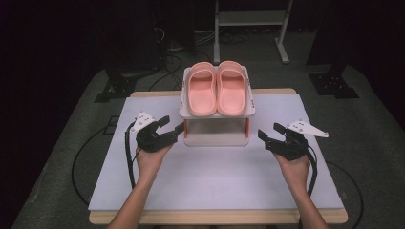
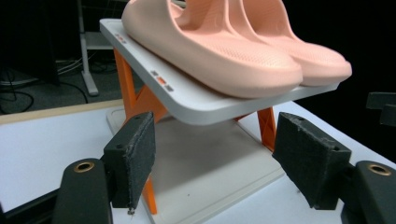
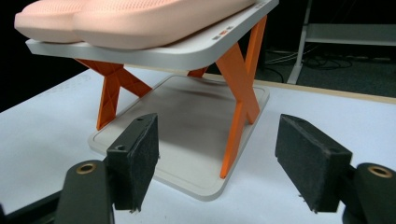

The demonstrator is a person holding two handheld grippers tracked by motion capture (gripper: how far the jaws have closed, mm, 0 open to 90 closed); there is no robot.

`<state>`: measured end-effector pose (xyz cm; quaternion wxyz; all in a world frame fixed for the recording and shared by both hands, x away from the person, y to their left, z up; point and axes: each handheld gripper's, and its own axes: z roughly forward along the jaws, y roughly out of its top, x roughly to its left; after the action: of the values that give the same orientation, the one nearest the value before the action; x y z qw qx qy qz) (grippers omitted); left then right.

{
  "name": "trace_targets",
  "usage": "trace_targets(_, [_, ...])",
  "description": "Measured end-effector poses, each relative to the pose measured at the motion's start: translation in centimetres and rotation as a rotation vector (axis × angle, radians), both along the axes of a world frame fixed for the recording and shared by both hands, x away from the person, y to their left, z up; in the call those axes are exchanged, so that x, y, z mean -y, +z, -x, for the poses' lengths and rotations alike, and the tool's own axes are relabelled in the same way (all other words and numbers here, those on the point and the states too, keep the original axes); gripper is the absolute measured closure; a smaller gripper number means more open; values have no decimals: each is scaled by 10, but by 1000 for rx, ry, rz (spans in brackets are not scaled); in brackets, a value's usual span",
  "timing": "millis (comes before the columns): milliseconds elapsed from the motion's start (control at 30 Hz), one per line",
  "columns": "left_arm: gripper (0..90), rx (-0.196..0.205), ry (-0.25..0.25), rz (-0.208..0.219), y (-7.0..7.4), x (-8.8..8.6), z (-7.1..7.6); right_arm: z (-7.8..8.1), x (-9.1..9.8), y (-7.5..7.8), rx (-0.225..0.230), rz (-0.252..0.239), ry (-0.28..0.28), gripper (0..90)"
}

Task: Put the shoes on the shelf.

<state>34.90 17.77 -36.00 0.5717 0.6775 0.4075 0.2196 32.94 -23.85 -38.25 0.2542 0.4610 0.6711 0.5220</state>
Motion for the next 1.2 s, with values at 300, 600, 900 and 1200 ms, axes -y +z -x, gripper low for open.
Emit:
trace_targets(300, [264, -7, 1, 2, -10, -3, 4, 5, 4, -9, -9, -2, -2, 293])
trace_targets(600, [232, -3, 9, 1, -15, -6, 8, 11, 8, -16, -10, 1, -2, 278])
trace_targets(900, [203, -8, 11, -13, -23, -8, 13, 18, 12, -22, -1, 0, -13, 262])
trace_targets(1200, [190, -16, 6, -12, -29, -10, 17, 25, 15, -27, 21, 8, -8, 237])
